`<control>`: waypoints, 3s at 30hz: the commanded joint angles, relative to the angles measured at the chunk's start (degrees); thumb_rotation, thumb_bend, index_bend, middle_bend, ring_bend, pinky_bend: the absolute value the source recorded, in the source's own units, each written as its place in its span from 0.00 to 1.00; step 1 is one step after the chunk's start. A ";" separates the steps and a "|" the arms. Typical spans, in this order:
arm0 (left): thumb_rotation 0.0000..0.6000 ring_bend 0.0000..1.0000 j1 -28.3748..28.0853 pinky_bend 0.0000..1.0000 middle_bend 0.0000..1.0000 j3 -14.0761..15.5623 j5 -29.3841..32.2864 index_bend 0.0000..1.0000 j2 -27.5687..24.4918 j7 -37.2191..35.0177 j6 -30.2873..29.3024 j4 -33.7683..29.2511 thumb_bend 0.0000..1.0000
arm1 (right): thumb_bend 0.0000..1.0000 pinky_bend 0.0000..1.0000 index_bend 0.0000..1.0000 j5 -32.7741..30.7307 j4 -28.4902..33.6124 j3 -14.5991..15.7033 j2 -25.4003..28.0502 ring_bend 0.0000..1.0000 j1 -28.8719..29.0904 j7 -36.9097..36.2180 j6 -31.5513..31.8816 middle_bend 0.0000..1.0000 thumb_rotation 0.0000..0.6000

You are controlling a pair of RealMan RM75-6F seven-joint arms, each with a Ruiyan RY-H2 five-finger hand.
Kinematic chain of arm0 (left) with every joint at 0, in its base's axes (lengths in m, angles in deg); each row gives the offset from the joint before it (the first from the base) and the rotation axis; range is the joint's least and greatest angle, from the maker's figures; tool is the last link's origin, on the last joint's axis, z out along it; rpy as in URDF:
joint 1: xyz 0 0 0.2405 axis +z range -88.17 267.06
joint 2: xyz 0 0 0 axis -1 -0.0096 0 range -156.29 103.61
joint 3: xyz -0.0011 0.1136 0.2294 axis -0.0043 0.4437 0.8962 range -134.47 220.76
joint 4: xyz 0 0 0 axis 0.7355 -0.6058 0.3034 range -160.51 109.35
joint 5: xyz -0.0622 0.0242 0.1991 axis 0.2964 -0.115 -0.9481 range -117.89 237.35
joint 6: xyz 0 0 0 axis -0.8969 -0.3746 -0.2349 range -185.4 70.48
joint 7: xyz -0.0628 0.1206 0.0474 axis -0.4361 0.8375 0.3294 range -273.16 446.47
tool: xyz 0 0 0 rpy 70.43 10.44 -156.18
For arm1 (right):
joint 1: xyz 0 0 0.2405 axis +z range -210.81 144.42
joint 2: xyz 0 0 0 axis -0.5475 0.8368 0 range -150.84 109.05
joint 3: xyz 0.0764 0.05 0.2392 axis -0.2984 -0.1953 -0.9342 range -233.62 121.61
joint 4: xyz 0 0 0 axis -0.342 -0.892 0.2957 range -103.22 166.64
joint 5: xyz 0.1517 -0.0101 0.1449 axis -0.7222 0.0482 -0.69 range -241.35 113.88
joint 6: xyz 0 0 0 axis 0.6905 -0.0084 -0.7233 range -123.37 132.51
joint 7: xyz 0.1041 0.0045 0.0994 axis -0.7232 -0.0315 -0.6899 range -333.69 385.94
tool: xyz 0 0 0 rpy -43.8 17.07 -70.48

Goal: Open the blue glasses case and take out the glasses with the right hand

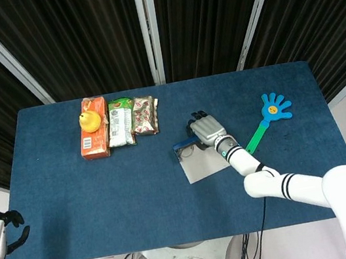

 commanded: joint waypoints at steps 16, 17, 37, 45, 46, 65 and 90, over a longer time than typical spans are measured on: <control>1.00 0.46 0.02 0.50 0.58 0.01 -0.06 0.56 0.04 -0.27 -0.06 0.10 0.28 | 0.46 0.00 0.49 -0.30 -1.55 0.18 -1.26 0.00 0.62 -0.47 -0.07 0.24 1.00; 1.00 0.46 0.02 0.50 0.58 0.00 -0.05 0.56 0.04 -0.28 -0.05 0.10 0.28 | 0.46 0.00 0.52 -0.22 -1.53 0.18 -1.31 0.00 0.57 -0.48 0.16 0.25 1.00; 1.00 0.46 0.02 0.50 0.58 0.05 -0.17 0.56 0.03 -0.33 -0.08 0.12 0.28 | 0.48 0.00 0.60 21.40 -0.64 2.38 -10.17 0.00 -13.35 -4.76 31.47 0.26 1.00; 1.00 0.46 0.02 0.50 0.58 0.04 -0.16 0.56 0.04 -0.35 -0.09 0.13 0.28 | 0.48 0.00 0.60 27.91 -9.46 2.46 -15.65 0.00 -15.89 -5.69 36.65 0.26 1.00; 1.00 0.46 0.01 0.50 0.58 0.05 -0.15 0.56 0.03 -0.36 -0.06 0.15 0.28 | 0.48 0.00 0.60 28.54 -10.37 2.48 -16.18 0.00 -16.07 -6.03 36.85 0.26 1.00; 1.00 0.46 -0.01 0.50 0.58 0.06 -0.16 0.56 0.01 -0.44 -0.01 0.17 0.28 | 0.33 0.00 0.12 25.53 7.56 -2.38 -4.84 0.00 -16.81 -3.51 23.07 0.16 1.00; 1.00 0.46 0.03 0.50 0.58 0.00 0.04 0.56 0.07 0.26 -0.08 -0.05 0.28 | 0.37 0.00 0.46 31.06 13.30 5.14 1.68 0.00 -24.47 -9.06 20.56 0.20 1.00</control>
